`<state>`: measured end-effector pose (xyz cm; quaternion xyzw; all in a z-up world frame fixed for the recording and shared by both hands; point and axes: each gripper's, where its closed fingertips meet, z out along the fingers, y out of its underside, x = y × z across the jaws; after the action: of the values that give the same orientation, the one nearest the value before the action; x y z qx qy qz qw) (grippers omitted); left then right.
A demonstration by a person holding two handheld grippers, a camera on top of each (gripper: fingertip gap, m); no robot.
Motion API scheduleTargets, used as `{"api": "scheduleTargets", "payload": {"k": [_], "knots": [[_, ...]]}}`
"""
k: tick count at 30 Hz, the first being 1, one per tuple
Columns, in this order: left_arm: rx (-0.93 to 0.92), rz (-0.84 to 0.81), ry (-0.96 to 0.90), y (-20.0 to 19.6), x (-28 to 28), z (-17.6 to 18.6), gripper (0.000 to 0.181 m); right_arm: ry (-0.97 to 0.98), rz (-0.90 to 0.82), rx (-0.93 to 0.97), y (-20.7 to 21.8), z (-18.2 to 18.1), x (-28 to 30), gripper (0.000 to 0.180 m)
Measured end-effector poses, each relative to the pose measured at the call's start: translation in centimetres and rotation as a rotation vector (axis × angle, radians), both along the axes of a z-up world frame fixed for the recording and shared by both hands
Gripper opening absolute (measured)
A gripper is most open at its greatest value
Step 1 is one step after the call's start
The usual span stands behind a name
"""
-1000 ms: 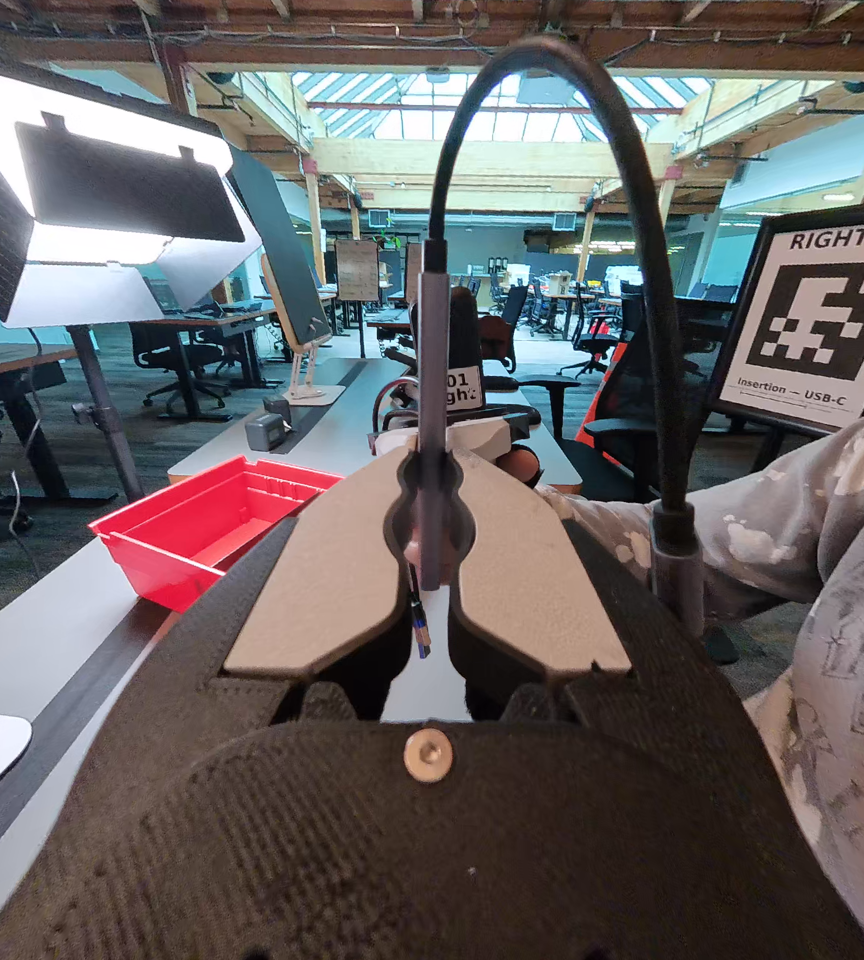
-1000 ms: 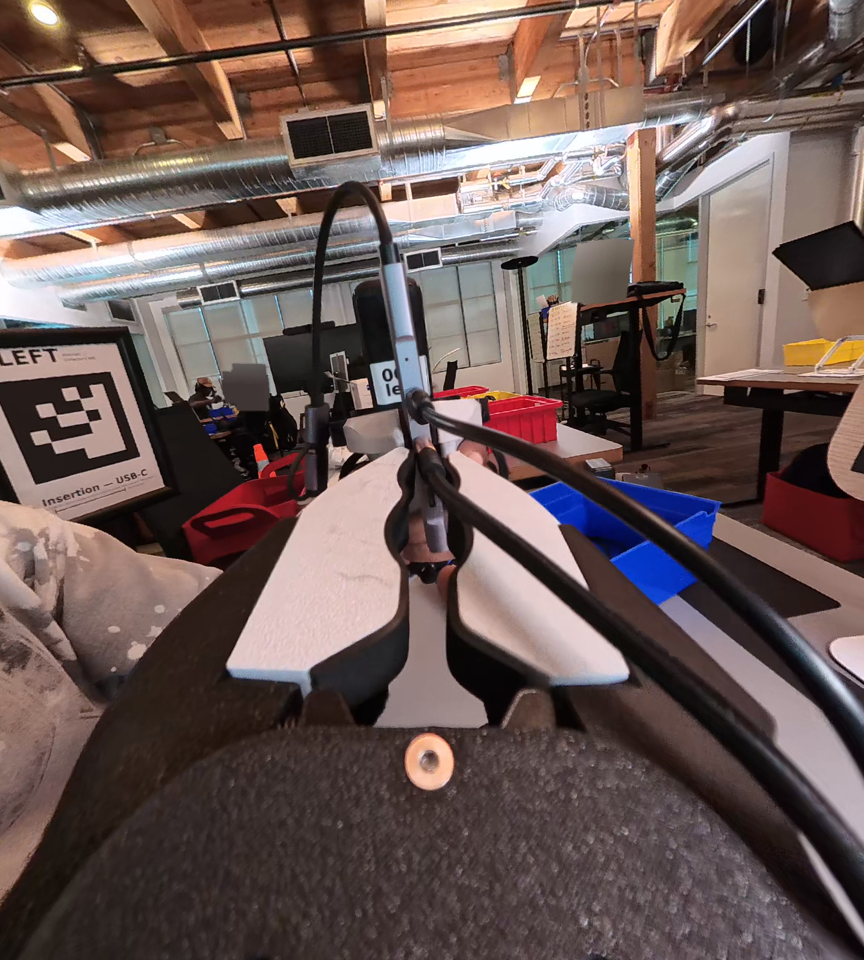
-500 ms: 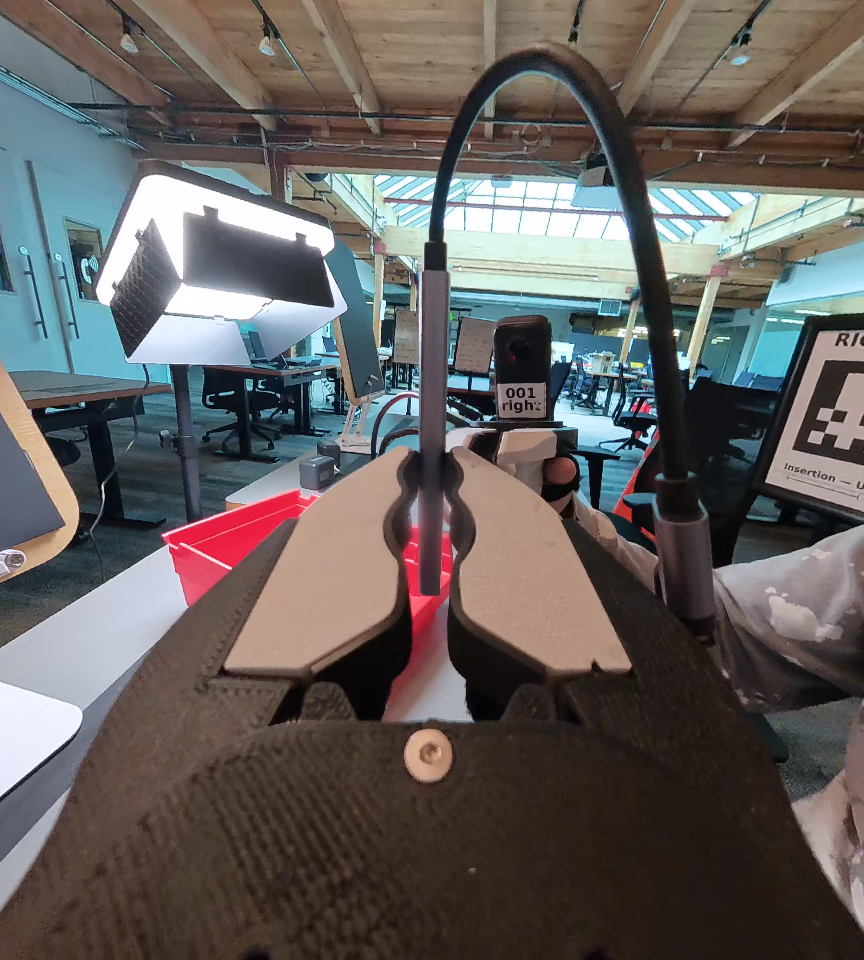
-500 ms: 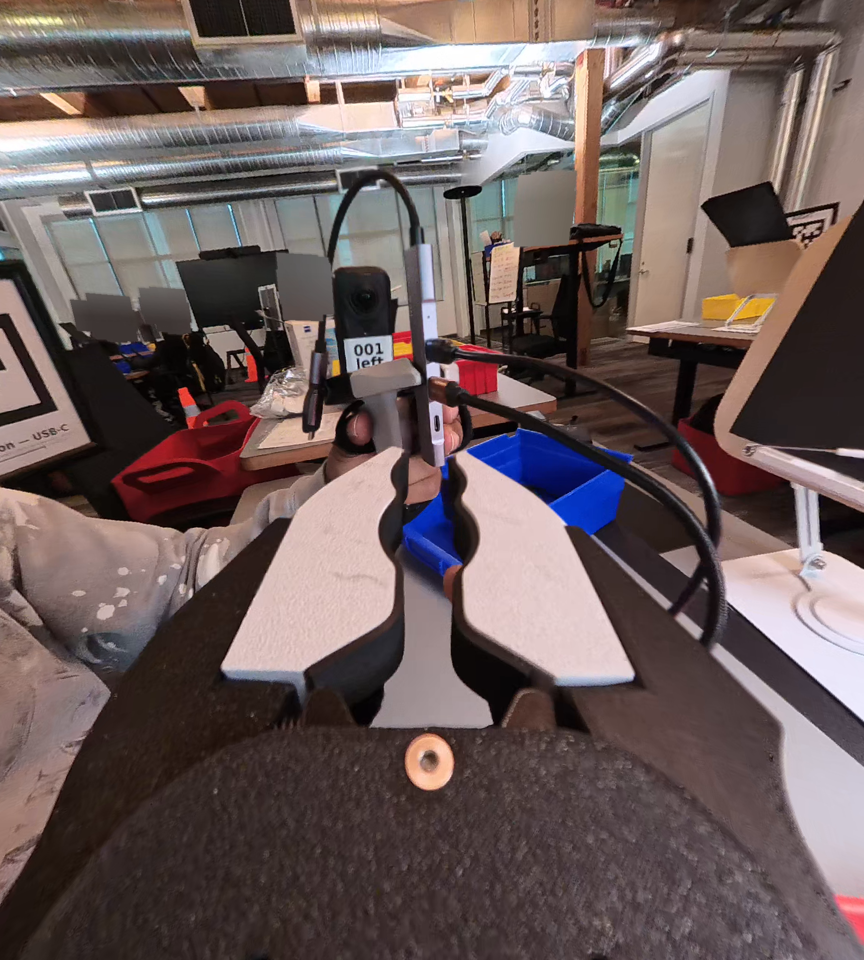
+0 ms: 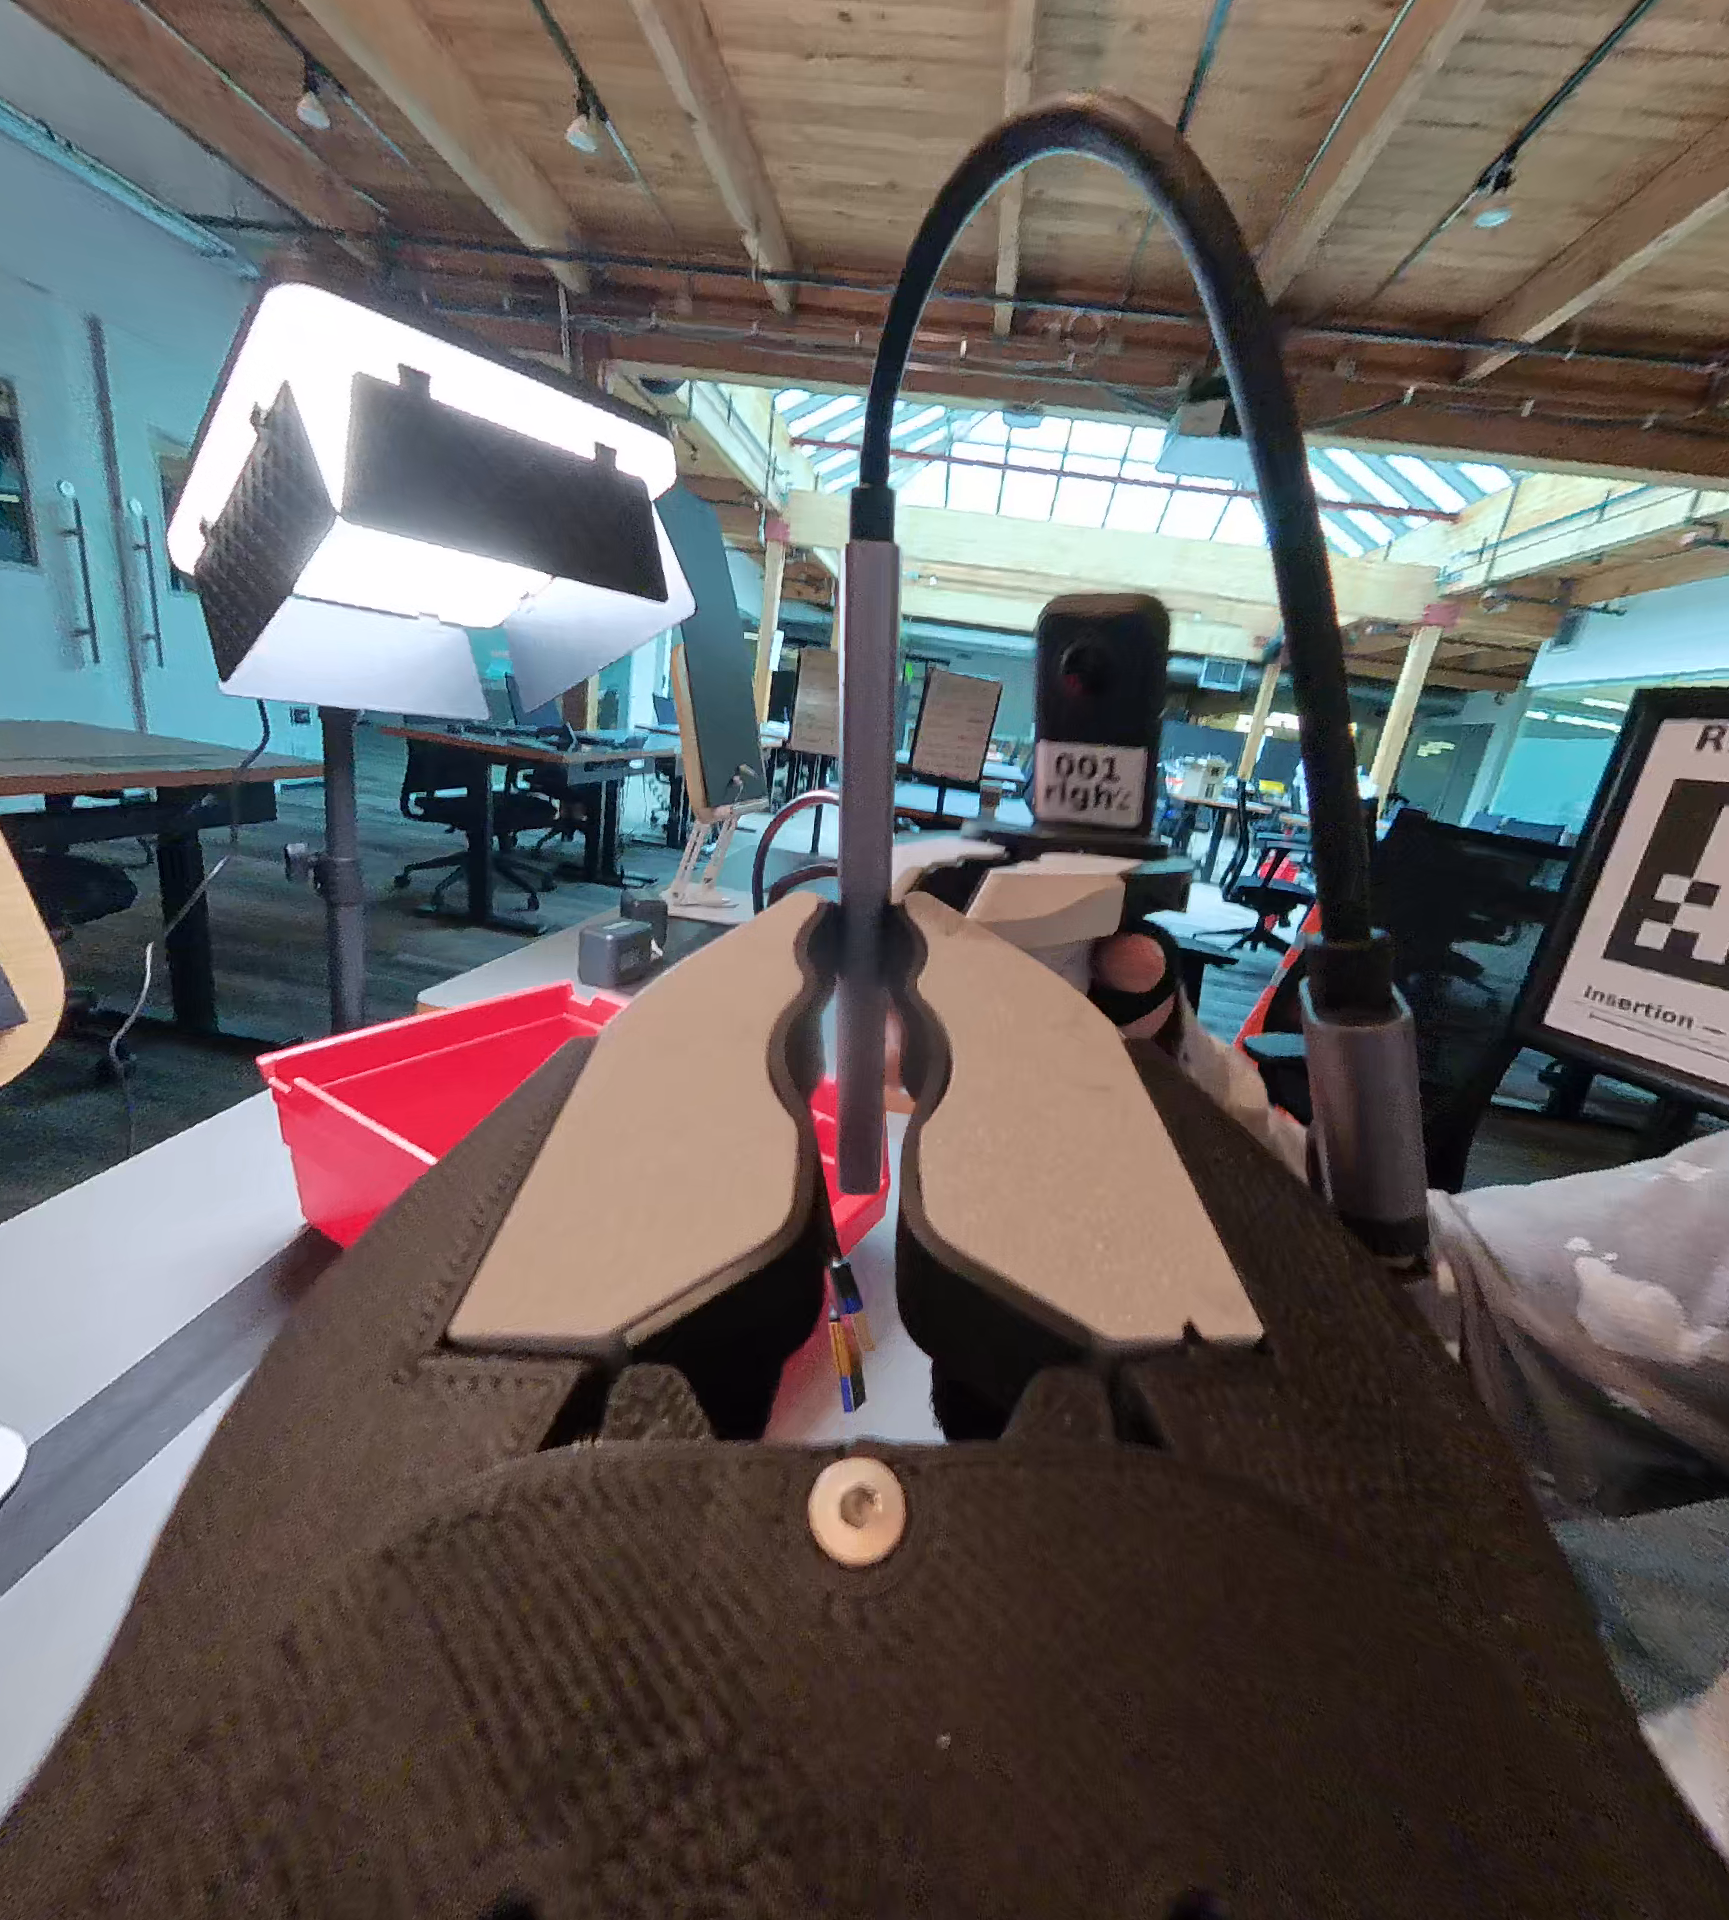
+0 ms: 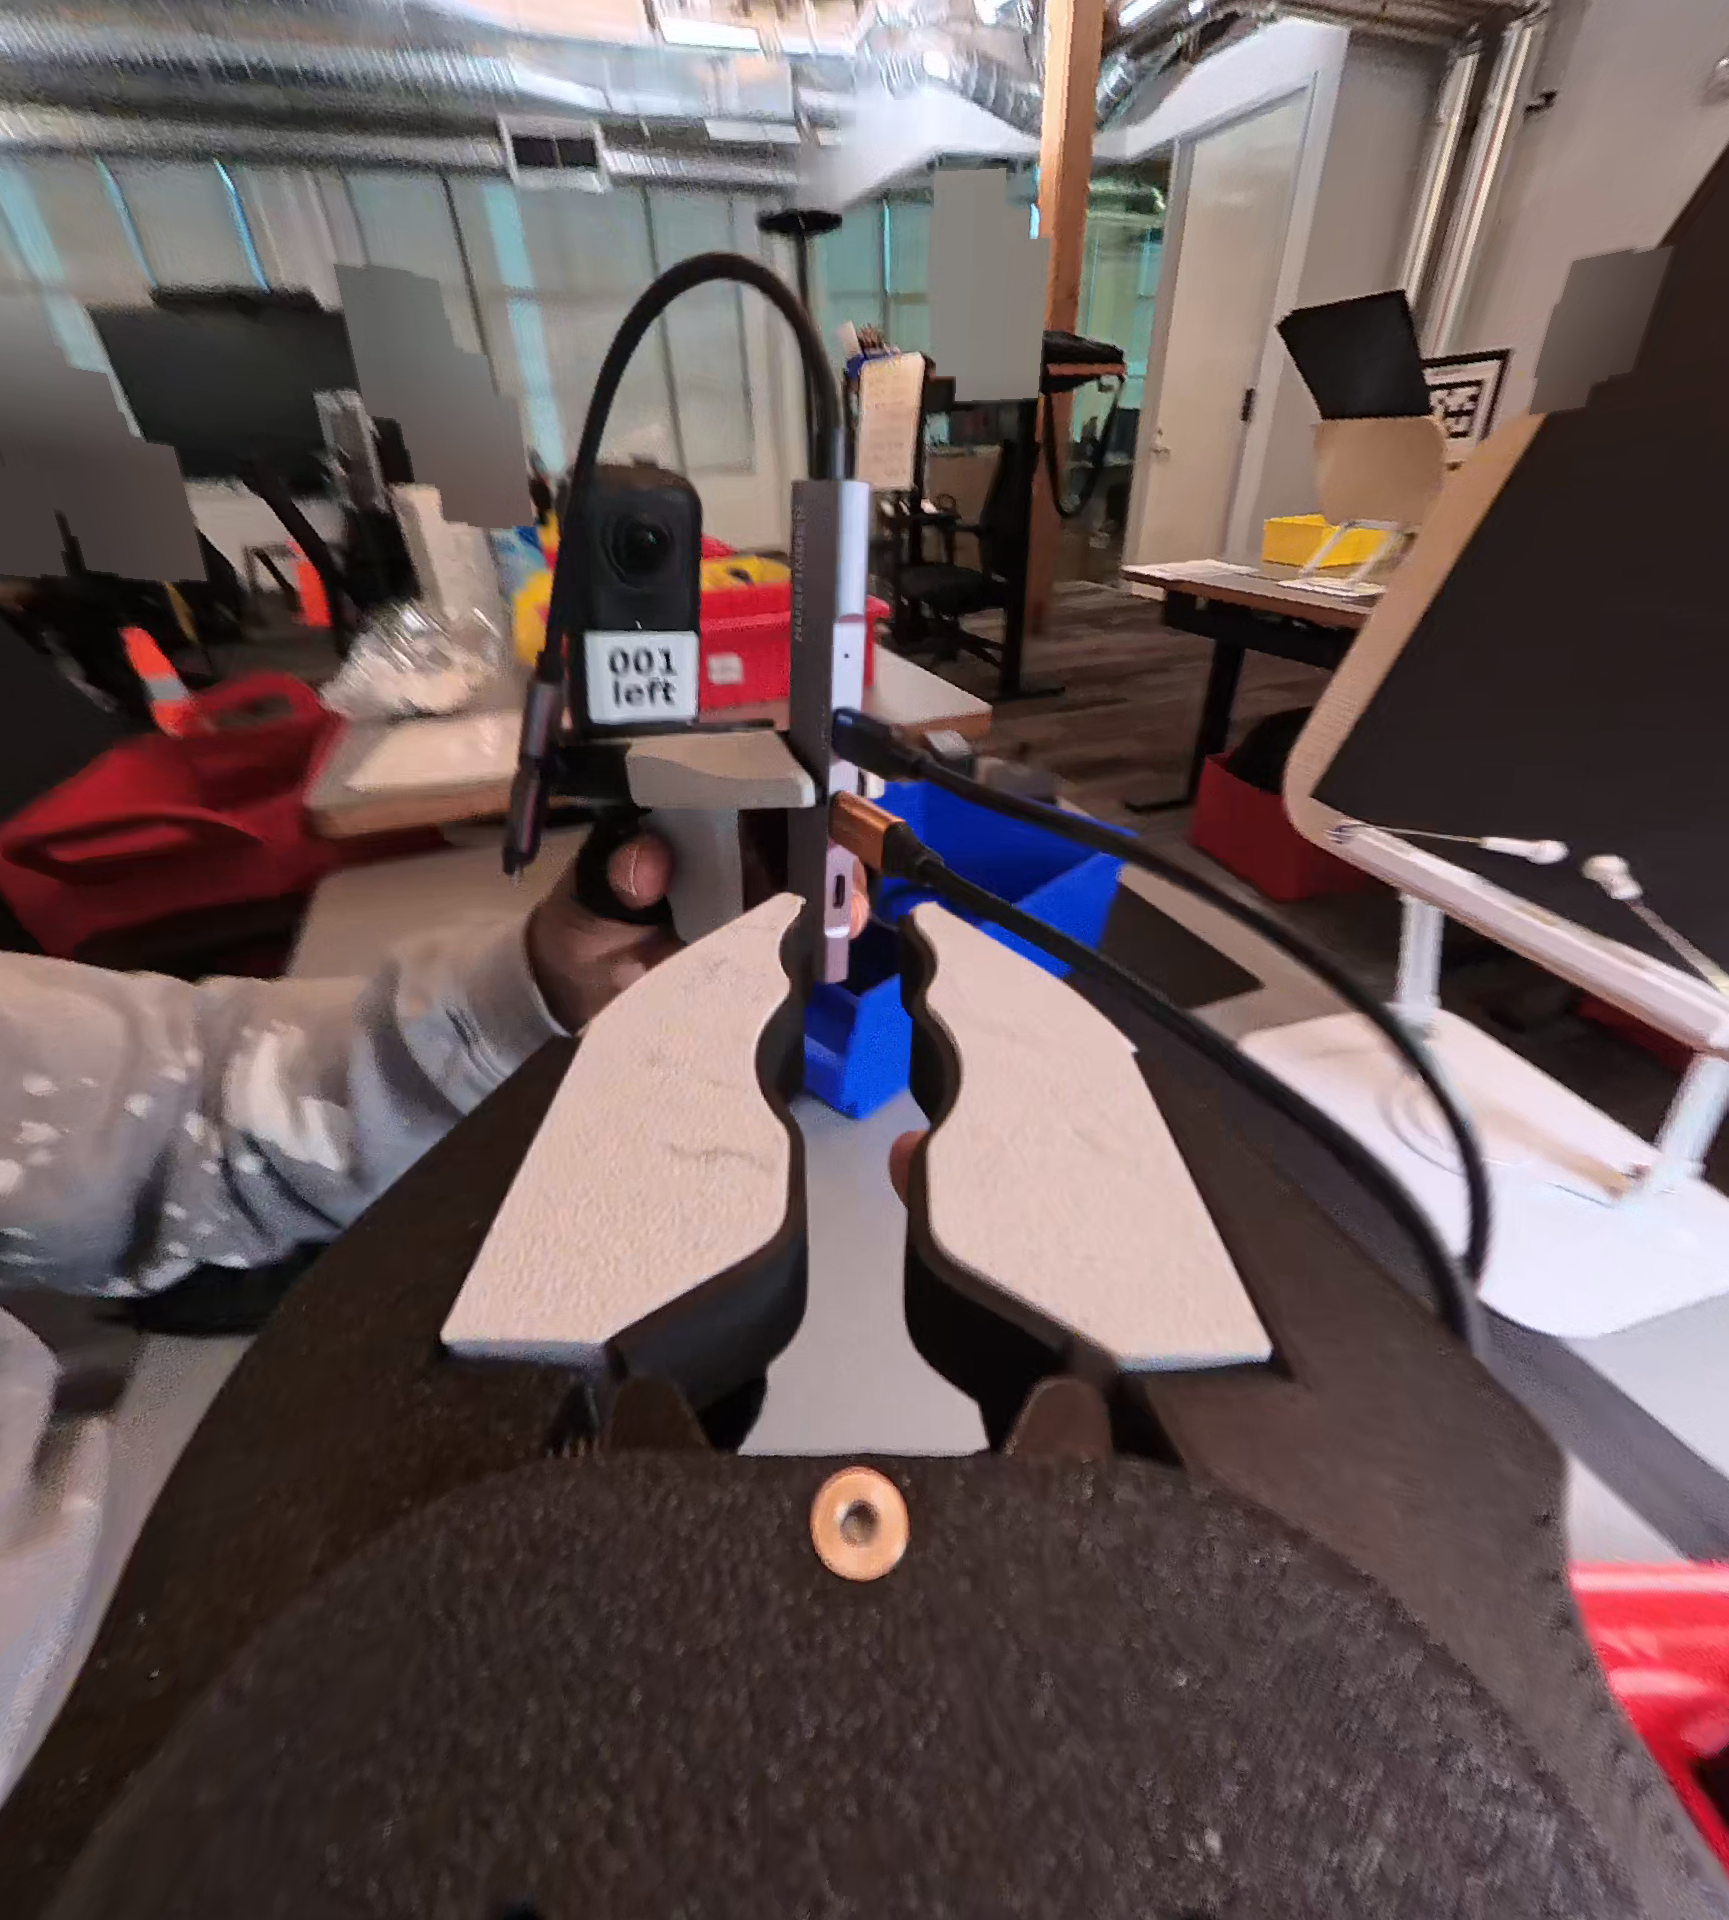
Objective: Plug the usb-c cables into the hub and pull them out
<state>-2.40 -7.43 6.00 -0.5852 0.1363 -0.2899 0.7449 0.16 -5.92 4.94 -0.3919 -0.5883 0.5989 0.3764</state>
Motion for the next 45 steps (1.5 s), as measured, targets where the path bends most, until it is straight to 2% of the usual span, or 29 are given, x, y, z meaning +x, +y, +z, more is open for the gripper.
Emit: {"api": "scheduleTargets", "payload": {"k": [4, 9, 16, 23, 28, 33, 38, 45], "knots": [[-0.033, -0.012, 0.08, 0.2, 0.4, -1.0, 0.01, 0.022, -0.105, 0.198, 1.1, 0.7, 1.5, 0.016], [-0.06, -0.085, 0.152, 0.0, 1.7, -1.9, 0.01, 0.07, -0.196, 0.315, 2.9, 1.7, 3.0, 0.025], [-0.059, -0.197, 0.171, -0.6, 3.4, -2.6, 0.01, 0.031, -0.032, 0.326, 0.7, -0.5, 2.1, 0.028], [-0.058, -0.252, 0.178, -0.8, 4.2, -3.2, 0.01, 0.01, 0.13, 0.244, -1.7, -1.8, 1.6, 0.011], [-0.063, -0.261, 0.158, -0.7, 4.2, -3.3, 0.01, 0.004, 0.142, 0.232, -1.8, -2.0, 1.5, 0.007], [-0.042, -0.254, 0.136, -0.7, 4.0, -3.0, 0.01, -0.012, 0.145, 0.215, -1.6, -2.3, 1.4, 0.012], [-0.052, -0.271, 0.14, -0.8, 4.1, -3.2, 0.01, -0.005, 0.158, 0.216, -1.9, -2.2, 1.5, 0.007], [-0.128, -0.265, 0.235, -1.5, 3.5, -3.8, 0.017, -0.144, 0.146, 0.31, -2.0, -4.6, 1.2, 0.006]]}}
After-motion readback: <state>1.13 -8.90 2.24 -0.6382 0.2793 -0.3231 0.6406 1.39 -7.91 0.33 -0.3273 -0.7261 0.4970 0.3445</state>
